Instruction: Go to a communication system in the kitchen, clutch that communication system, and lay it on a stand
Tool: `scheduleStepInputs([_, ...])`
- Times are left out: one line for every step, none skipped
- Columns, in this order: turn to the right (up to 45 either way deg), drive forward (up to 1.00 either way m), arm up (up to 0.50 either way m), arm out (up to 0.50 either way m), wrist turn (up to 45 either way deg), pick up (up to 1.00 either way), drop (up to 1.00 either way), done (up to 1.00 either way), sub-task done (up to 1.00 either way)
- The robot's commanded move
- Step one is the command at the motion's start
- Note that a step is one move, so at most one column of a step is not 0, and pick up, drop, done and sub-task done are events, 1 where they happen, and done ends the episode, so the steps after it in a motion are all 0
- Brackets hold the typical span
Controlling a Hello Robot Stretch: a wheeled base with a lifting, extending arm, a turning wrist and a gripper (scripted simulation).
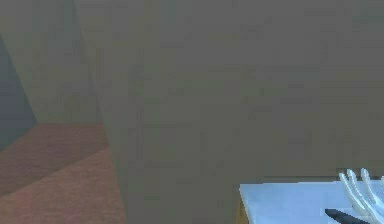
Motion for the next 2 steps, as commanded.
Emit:
scheduleStepInputs([0.0, 0.00, 0.00, 0.00, 0.0, 0.00, 1.00, 0.00, 0.00])
scheduleStepInputs([0.0, 0.00, 0.08, 0.00, 0.0, 0.00, 0.00, 0.00, 0.00])
